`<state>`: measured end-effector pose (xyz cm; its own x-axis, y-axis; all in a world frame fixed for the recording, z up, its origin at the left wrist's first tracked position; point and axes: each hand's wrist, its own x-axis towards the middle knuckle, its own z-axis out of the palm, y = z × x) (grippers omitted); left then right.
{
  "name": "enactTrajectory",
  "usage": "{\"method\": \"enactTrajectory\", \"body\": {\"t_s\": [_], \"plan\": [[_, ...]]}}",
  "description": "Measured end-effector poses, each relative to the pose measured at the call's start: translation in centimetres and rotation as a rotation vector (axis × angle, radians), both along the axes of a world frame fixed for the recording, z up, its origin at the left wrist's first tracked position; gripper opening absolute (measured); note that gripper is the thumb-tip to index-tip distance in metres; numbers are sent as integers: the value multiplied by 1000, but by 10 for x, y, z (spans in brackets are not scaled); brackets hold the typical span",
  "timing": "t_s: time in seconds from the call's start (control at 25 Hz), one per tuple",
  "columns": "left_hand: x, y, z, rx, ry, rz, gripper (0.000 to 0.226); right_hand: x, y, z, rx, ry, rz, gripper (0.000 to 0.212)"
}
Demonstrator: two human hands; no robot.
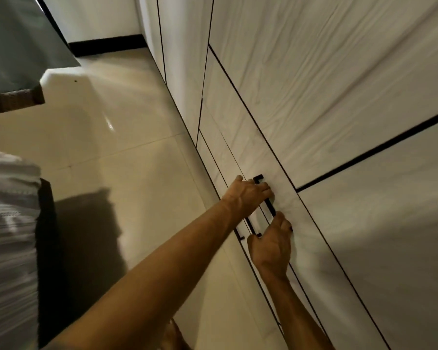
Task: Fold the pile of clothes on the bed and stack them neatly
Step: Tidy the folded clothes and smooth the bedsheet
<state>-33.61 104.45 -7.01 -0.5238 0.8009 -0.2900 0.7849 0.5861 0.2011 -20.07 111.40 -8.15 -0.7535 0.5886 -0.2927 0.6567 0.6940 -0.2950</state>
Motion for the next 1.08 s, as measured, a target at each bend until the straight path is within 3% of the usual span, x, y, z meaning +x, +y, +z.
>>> {"method": "enactTrajectory", "body": {"t_s": [0.16, 0.36, 0.44, 0.52, 0.6, 0.68, 0.76, 0.92, 1.08], "plan": [[14, -18, -7, 78, -99, 101, 71, 7, -10, 28, -69, -130, 68, 94], [22, -80, -15, 43, -127, 80, 89, 19, -61, 47, -186, -234, 116, 100], [28, -115, -25, 9, -115, 64, 95, 24, -88, 57, -206, -283, 263, 92], [36, -147, -32, -24, -99, 69, 99, 31, -102, 79, -115, -120, 472, 82], [45, -177, -35, -47, -92, 71, 105, 45, -98, 85, 36, 85, 540, 93], [55, -202, -33, -89, -100, 47, 112, 55, -89, 82, -40, -31, 511, 103], [61, -218, -30, -103, -82, 24, 113, 67, -88, 62, -213, -128, 483, 101], [75, -242, -30, -236, -51, 86, 115, 74, -120, 48, -266, -109, 533, 112], [98, -265, -21, -197, -99, 181, 91, 86, -149, 53, -289, -81, 527, 95]]}}
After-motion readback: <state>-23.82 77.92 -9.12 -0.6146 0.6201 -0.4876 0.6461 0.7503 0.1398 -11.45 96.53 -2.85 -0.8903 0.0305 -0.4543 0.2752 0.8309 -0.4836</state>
